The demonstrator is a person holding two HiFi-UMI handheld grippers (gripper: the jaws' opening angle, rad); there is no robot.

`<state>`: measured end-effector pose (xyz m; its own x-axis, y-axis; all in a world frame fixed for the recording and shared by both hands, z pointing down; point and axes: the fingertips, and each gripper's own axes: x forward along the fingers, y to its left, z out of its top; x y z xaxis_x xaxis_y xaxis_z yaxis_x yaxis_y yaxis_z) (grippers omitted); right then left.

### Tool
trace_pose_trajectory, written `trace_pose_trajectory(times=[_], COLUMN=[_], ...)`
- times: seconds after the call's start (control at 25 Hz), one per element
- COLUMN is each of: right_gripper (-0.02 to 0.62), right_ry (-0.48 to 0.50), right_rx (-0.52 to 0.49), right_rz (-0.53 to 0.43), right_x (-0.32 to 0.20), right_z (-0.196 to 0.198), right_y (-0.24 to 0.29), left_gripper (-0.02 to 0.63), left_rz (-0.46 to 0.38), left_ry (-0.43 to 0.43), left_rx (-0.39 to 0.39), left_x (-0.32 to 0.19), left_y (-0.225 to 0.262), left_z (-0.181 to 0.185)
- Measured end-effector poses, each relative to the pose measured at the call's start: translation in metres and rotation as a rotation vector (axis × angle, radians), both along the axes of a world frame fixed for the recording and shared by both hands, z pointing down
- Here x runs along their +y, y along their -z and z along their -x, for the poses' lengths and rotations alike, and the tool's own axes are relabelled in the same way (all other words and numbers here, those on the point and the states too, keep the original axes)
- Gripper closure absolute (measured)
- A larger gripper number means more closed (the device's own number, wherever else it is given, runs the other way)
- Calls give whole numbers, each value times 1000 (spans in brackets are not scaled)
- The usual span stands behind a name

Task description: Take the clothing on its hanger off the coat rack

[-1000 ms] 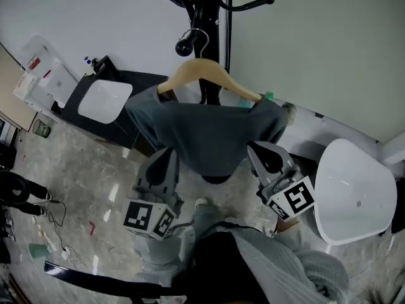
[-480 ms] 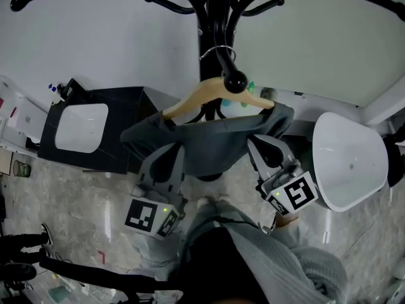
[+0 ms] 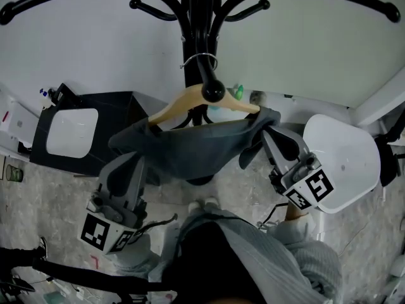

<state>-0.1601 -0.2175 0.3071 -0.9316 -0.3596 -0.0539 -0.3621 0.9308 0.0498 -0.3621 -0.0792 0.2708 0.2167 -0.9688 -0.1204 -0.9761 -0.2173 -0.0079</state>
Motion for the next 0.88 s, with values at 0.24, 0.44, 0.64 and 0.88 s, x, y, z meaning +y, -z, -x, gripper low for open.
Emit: trace_pose_trajectory(times=[0.24,0.44,0.64,0.88], right_gripper=[577,490,446,409], right_ry=[94,253,468,763], right_rx=[131,268,421,583], right_rz=[-29,-91,-155,-31], right_x=[-35,-44,-35,-12], right_z=[-29,-12,25,66], right_y=[22,41,50,35], left_gripper=[600,459,432,433], left_rz=[72,186,338,518], left_ry=[-84,-240,-421,-615], left_rx=[-156,-352,-446,-345], left_x=[6,-11,-33,-65], left_y=[29,36,30,15], left_z=[24,14,-1,-7])
